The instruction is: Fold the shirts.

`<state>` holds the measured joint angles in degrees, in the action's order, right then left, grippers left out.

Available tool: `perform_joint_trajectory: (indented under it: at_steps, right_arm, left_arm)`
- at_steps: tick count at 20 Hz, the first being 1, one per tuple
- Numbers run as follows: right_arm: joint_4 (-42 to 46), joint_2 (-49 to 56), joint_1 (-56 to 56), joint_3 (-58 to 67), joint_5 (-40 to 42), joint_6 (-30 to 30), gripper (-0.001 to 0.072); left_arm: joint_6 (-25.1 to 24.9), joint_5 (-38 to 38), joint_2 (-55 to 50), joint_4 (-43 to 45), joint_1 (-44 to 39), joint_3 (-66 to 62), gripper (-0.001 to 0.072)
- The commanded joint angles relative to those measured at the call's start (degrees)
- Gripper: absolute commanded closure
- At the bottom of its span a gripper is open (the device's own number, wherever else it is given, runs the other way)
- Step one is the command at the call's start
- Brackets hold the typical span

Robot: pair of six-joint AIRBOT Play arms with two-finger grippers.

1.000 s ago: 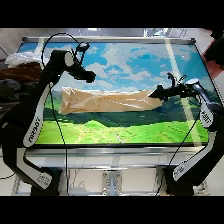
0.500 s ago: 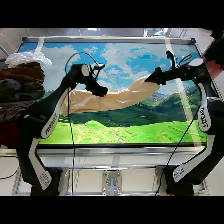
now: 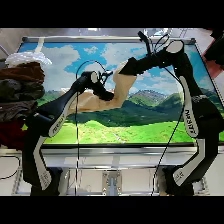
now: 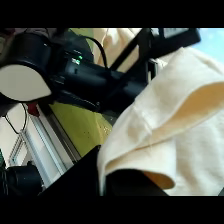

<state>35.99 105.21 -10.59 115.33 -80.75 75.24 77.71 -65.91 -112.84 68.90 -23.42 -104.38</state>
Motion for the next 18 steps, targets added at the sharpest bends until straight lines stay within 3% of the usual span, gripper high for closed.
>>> perform_joint_trajectory:
  at_steps: [1,9,14,15,16,17,18]
  right_arm:
    - [1.97,0.04,-4.31,0.79,5.20,1.92,0.0699]
    - [0.76,6.08,-18.03,0.81,25.49,3.41,0.0701]
    - [-4.37,13.25,-26.16,0.81,39.54,3.39,0.0697]
    - [-5.81,14.08,-27.28,0.81,43.25,3.37,0.0633]
    - [-8.11,14.45,-28.22,0.81,47.30,3.37,0.0302]
    - [-10.58,14.43,-28.76,0.85,49.94,3.21,0.0120]
    - [-11.98,14.34,-28.85,1.70,50.23,3.13,0.0092]
  left_arm:
    - [-0.17,-1.18,7.21,0.04,6.49,-0.07,0.0695]
    - [-0.17,-2.51,23.19,0.00,27.10,-0.07,0.0695]
    - [-0.20,-2.54,23.82,0.00,29.22,-0.02,0.0695]
    - [-0.20,-2.51,23.80,0.00,28.98,-0.02,0.0695]
    - [-0.22,-2.51,23.80,0.00,28.96,-0.02,0.0695]
    - [-0.22,-2.51,23.80,0.02,28.96,-0.02,0.0695]
    - [-0.22,-2.51,23.80,0.02,28.96,-0.02,0.0695]
